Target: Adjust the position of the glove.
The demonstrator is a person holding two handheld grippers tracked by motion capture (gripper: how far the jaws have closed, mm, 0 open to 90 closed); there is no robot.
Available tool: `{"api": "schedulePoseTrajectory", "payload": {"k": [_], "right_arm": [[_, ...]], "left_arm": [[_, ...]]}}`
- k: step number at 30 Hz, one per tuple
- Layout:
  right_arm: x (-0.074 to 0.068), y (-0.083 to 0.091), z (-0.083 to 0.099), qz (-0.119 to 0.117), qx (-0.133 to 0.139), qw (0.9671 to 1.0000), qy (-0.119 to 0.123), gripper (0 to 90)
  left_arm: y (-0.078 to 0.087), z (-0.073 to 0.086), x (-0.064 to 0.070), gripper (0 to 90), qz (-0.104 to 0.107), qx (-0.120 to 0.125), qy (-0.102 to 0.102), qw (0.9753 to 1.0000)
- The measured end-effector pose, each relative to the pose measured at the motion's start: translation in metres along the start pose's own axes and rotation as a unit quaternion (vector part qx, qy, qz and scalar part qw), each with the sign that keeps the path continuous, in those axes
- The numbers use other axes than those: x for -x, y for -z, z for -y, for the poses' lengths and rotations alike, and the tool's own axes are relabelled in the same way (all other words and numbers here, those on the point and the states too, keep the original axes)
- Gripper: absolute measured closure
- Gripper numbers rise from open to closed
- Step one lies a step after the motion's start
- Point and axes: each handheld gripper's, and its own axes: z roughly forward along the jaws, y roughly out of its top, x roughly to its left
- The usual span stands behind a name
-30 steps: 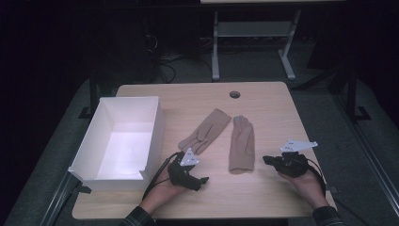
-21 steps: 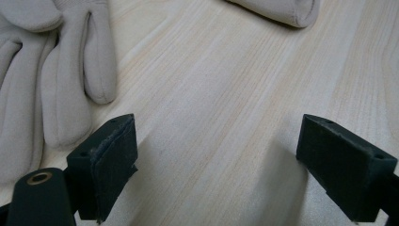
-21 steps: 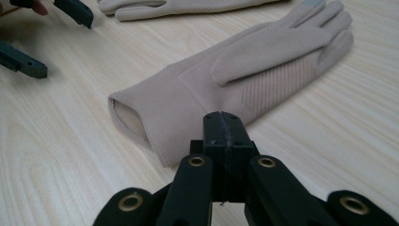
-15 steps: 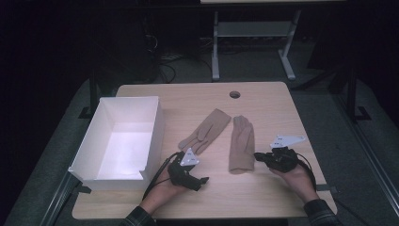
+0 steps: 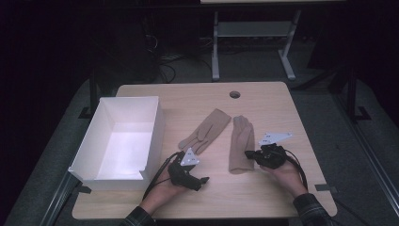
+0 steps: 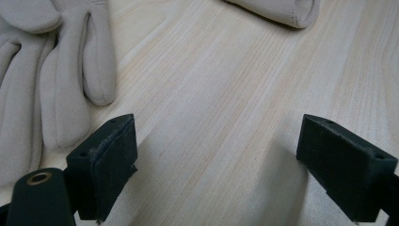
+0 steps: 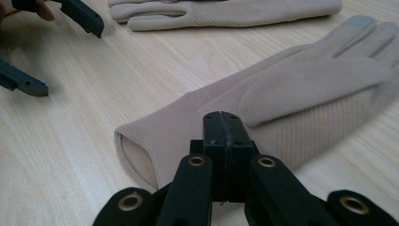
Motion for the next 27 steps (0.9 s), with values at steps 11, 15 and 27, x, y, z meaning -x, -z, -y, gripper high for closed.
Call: {"api": "schedulePoseTrajectory", "payload": {"k": [11, 15, 27], "right_arm": [[-0.005, -0.026, 0.002, -0.003, -0.043, 0.999, 0.01, 90.0], [-0.005, -0.026, 0.002, -0.003, -0.044, 0.999, 0.008, 90.0], [0.0, -0.014, 0.011, -0.001, -0.048, 0.9988, -0.001, 90.0]], "left_arm": [[0.0, 0.0, 0.001, 12.3, -0.001, 0.0, 0.003, 1.0], [0.0, 0.0, 0.001, 12.3, -0.001, 0.001, 0.003, 1.0], [0.0, 0.001, 0.003, 12.3, -0.002, 0.002, 0.007, 1.0]]}}
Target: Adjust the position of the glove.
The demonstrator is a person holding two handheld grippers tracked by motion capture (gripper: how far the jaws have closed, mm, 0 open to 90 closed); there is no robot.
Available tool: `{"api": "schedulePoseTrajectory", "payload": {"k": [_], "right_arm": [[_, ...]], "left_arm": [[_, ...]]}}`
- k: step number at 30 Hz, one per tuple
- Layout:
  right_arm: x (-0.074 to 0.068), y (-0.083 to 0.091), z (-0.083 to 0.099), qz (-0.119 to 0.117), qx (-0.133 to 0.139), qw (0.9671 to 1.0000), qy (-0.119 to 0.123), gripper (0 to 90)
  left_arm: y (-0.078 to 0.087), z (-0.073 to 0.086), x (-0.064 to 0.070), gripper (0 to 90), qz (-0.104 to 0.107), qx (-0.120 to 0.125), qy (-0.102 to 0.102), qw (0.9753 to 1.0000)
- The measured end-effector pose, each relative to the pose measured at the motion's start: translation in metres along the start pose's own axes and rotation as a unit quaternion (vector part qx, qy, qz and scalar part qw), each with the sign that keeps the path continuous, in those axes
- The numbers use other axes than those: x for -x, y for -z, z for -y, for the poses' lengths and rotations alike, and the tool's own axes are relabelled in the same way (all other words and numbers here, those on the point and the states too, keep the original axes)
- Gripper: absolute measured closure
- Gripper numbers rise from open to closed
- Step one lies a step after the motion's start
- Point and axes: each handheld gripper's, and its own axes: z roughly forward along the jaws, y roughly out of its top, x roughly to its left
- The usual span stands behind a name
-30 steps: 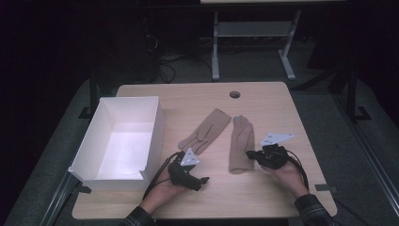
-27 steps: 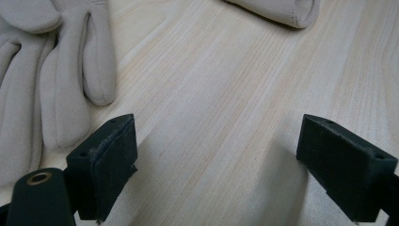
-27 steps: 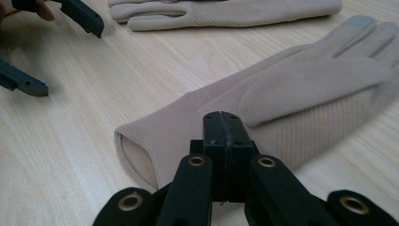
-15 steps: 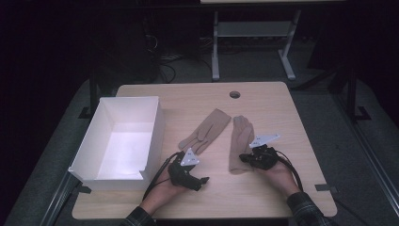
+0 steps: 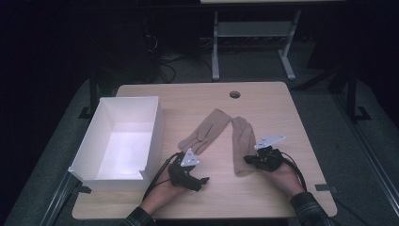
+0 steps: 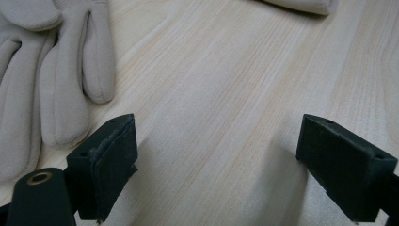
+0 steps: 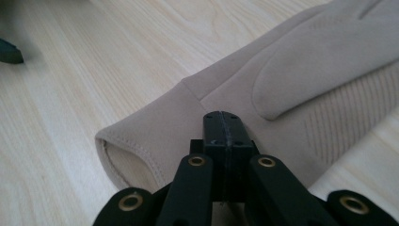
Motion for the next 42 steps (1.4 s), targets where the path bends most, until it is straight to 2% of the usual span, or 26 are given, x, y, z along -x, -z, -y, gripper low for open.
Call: {"api": "schedulePoseTrajectory", "payload": {"k": [9, 18, 27, 31, 35, 38, 40, 41, 42], "right_arm": [[-0.002, 0.015, 0.015, 0.004, -0.006, 1.0, 0.002, 90.0], [-0.01, 0.029, 0.029, -0.009, -0.015, 0.9998, 0.01, 90.0], [-0.024, 0.043, 0.043, -0.024, -0.025, 0.9992, 0.022, 90.0], [-0.035, 0.049, 0.05, -0.035, -0.027, 0.9987, 0.025, 90.0], [-0.039, 0.051, 0.051, -0.035, -0.029, 0.9985, 0.031, 90.0], [-0.037, 0.052, 0.045, -0.033, -0.023, 0.9986, 0.033, 90.0], [-0.027, 0.049, 0.035, -0.024, -0.013, 0.999, 0.037, 90.0], [-0.027, 0.049, 0.035, -0.024, -0.013, 0.999, 0.037, 90.0], [-0.02, 0.047, 0.028, -0.015, -0.005, 0.9992, 0.037, 90.0]], "left_arm": [[0.0, 0.0, 0.0, 12.3, 0.0, 0.0, -0.001, 1.0], [0.0, 0.0, 0.001, 12.4, 0.0, 0.0, 0.0, 1.0], [0.0, 0.0, 0.0, 12.3, 0.0, -0.002, -0.003, 1.0], [0.001, 0.0, 0.0, 12.3, 0.0, -0.002, -0.003, 1.0], [0.001, 0.0, 0.0, 12.4, 0.0, -0.003, -0.003, 1.0], [0.001, 0.0, 0.0, 12.4, 0.0, -0.003, -0.006, 1.0], [0.0, 0.0, 0.0, 12.4, 0.0, -0.001, -0.003, 1.0], [0.0, 0.0, 0.0, 12.4, 0.0, 0.001, -0.001, 1.0], [0.0, 0.0, 0.0, 12.3, 0.0, 0.001, -0.001, 1.0]]}}
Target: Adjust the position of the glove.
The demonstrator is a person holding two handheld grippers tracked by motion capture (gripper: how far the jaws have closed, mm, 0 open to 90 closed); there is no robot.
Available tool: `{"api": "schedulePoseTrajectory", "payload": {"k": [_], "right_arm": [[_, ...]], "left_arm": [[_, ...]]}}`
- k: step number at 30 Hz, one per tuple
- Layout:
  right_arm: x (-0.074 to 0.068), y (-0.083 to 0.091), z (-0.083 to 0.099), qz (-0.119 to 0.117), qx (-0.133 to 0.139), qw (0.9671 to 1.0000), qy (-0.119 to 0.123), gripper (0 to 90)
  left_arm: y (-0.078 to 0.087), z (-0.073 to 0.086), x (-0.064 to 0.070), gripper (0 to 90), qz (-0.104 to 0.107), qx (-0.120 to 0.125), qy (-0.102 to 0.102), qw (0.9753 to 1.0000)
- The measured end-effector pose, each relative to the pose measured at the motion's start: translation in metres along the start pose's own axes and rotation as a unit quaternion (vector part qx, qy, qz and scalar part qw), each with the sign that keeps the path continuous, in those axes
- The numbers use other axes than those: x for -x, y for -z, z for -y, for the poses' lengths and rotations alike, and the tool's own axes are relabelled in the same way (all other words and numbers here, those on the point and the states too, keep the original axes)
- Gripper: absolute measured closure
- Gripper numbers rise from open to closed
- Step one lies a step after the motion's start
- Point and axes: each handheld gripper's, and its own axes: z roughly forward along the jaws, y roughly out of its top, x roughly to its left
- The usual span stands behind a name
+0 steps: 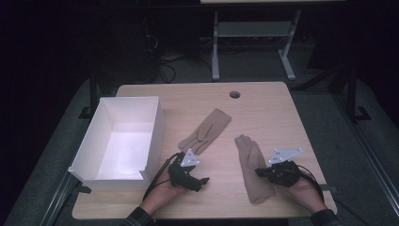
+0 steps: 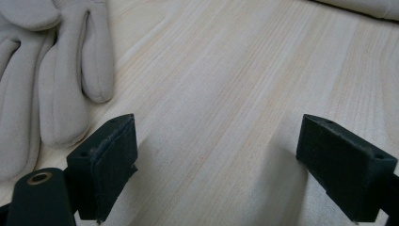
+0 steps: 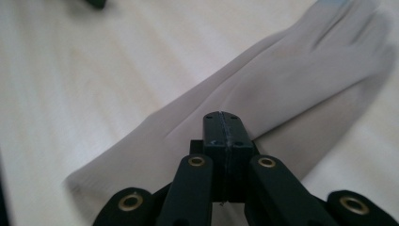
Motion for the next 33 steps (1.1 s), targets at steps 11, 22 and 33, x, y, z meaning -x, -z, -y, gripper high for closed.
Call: {"api": "schedulePoseTrajectory", "payload": {"k": [11, 22, 33], "right_arm": [[0.034, -0.026, -0.022, 0.016, 0.003, 0.9995, -0.026, 90.0], [0.037, -0.023, -0.011, 0.035, -0.005, 0.999, -0.028, 90.0], [0.044, -0.003, 0.01, 0.037, -0.006, 0.9974, -0.061, 90.0]], "left_arm": [[0.0, 0.0, 0.0, 12.4, 0.0, -0.002, 0.0, 1.0], [0.0, 0.0, 0.0, 12.4, -0.002, -0.001, -0.003, 1.0], [0.0, 0.0, 0.0, 12.4, -0.001, -0.001, 0.001, 1.0]]}}
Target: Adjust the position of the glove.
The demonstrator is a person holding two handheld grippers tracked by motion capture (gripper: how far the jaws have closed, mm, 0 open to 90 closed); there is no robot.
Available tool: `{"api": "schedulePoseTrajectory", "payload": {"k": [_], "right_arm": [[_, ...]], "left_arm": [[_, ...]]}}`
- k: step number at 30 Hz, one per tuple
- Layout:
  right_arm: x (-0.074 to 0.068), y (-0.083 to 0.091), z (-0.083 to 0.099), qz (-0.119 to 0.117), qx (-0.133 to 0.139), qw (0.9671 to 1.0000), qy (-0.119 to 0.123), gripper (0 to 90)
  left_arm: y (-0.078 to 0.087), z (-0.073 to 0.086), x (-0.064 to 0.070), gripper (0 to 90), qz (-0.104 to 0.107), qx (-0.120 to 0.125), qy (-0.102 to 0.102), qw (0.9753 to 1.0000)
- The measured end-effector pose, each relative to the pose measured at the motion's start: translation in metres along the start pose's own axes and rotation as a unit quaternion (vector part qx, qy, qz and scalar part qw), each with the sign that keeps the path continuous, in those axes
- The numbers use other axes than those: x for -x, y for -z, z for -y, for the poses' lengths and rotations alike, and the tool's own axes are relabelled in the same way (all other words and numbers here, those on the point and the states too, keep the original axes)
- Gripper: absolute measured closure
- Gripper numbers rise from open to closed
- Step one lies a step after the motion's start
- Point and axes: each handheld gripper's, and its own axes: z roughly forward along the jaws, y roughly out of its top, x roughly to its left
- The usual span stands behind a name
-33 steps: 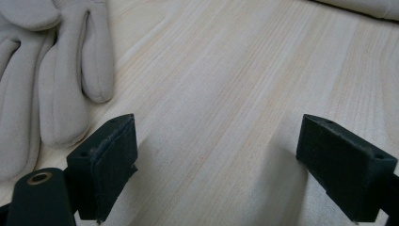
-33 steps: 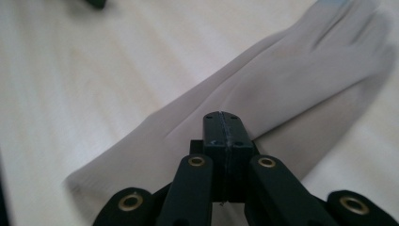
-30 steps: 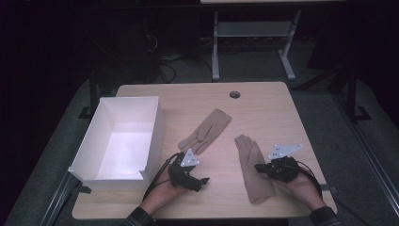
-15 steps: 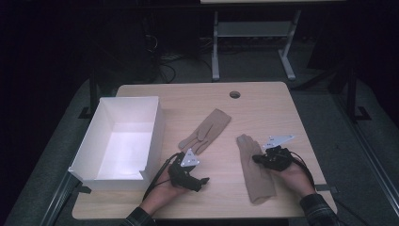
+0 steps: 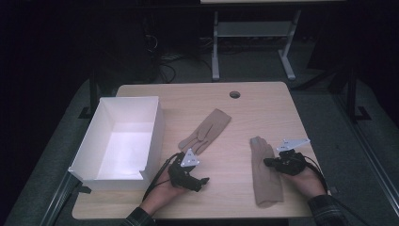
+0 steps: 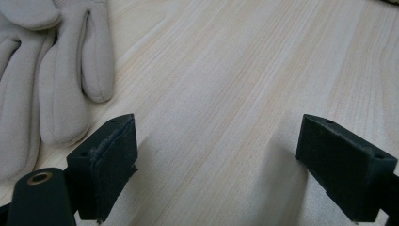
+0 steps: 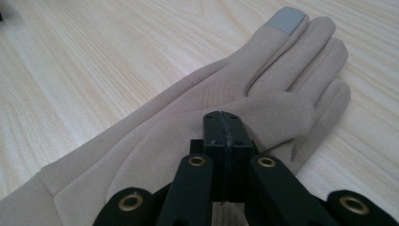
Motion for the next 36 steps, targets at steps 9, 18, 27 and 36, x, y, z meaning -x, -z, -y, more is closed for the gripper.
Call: {"api": "schedulePoseTrajectory", "payload": {"k": [9, 18, 27, 36], "right_arm": [[0.016, 0.019, 0.007, 0.032, 0.045, 0.9981, -0.028, 60.6], [0.044, 0.017, 0.02, 0.116, 0.057, 0.9898, -0.061, 35.7], [0.067, 0.009, 0.021, 0.167, 0.058, 0.9798, -0.093, 20.7], [0.073, 0.006, 0.025, 0.157, 0.054, 0.9796, -0.113, 18.1]], "left_arm": [[0.0, 0.0, 0.0, 12.4, -0.001, 0.0, 0.0, 1.0], [0.0, 0.0, 0.0, 12.3, -0.002, -0.001, -0.004, 1.0], [0.0, 0.0, -0.001, 12.3, -0.004, -0.001, -0.001, 1.0], [0.001, 0.0, 0.0, 12.3, -0.006, -0.002, 0.001, 1.0]]}}
